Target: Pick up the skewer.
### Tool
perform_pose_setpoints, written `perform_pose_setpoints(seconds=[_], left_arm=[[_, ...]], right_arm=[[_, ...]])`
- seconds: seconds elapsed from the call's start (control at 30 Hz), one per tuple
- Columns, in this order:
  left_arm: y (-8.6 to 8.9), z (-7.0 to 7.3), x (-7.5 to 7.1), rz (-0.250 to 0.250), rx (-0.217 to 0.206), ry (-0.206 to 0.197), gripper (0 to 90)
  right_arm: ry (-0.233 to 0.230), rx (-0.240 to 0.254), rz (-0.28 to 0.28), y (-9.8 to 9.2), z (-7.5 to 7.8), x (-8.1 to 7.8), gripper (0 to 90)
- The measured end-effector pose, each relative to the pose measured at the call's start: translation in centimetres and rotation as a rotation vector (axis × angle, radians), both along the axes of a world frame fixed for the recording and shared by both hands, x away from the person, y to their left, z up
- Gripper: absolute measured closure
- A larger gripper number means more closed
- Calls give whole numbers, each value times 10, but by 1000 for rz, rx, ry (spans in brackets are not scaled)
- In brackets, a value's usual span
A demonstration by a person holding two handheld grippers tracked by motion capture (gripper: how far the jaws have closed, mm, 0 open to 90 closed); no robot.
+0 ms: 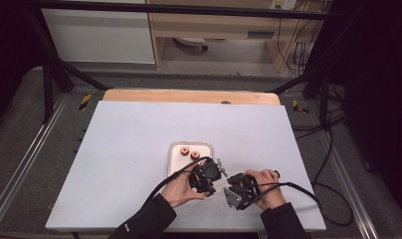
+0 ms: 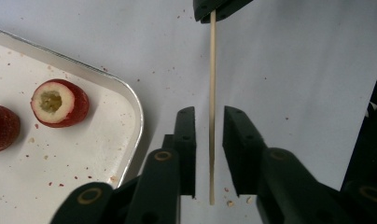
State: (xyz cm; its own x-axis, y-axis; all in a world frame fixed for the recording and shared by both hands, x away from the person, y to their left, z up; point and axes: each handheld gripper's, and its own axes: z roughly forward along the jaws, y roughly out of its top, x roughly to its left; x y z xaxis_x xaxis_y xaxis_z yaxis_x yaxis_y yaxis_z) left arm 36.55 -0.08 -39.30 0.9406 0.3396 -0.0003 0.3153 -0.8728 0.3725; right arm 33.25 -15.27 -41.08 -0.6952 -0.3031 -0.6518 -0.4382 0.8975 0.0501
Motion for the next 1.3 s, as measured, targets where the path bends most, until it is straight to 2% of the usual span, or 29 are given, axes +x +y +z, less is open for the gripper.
perform_pose_setpoints(seconds=[0.17, 0.5, 0.57, 0.63, 0.7, 0.73, 0.77, 0.8, 0.83, 0.9, 0.93, 0.97, 1.0, 1.07, 1.13, 1.2, 1.23, 1.27, 1.3], left_arm=[[-3, -2, 0, -2, 22, 2, 870], [-4, -2, -3, 5, 30, -16, 882], [-4, -3, -3, 4, 29, -20, 883], [-1, -5, -4, 6, 26, -25, 883], [3, -6, -4, 18, 19, -30, 883], [3, -6, -4, 18, 19, -30, 883], [6, -7, -4, 24, 14, -31, 883], [8, -8, -4, 28, 7, -36, 882], [11, -9, -4, 32, 1, -38, 883], [16, -9, -5, 38, -10, -44, 882], [19, -9, -5, 44, -16, -45, 882], [21, -10, -6, 53, -20, -51, 882], [24, -10, -6, 52, -17, -57, 882], [29, -11, -6, 55, -43, -62, 882], [34, -10, -7, 79, -58, -57, 882], [39, -10, -8, 100, -71, -69, 882], [41, -10, -9, 113, -80, -74, 882], [43, -10, -9, 124, -92, -80, 882], [46, -9, -10, 139, -99, -88, 882]], right_arm=[[-5, -7, -2, 0, 0, -1, 889], [-13, -4, -8, 0, 0, -2, 887], [-14, 9, -8, 0, 0, -2, 881], [-6, 46, -16, -2, 1, 0, 837], [21, 96, -50, -6, 2, 2, 793], [21, 96, -50, -6, 2, 2, 793], [41, 119, -70, -8, 3, 2, 765], [73, 170, -124, -14, 4, 4, 715], [96, 197, -151, -17, 4, 5, 690], [116, 243, -199, -23, 5, 6, 659], [116, 243, -199, -23, 5, 6, 659], [132, 277, -229, -27, 5, 7, 623], [178, 349, -296, -33, 6, 9, 579], [224, 426, -363, -41, 6, 11, 538], [260, 494, -432, -48, 6, 12, 484], [295, 552, -498, -54, 4, 14, 439], [295, 552, -498, -54, 4, 14, 439], [305, 576, -524, -57, 3, 16, 414], [335, 605, -575, -61, 1, 18, 378]])
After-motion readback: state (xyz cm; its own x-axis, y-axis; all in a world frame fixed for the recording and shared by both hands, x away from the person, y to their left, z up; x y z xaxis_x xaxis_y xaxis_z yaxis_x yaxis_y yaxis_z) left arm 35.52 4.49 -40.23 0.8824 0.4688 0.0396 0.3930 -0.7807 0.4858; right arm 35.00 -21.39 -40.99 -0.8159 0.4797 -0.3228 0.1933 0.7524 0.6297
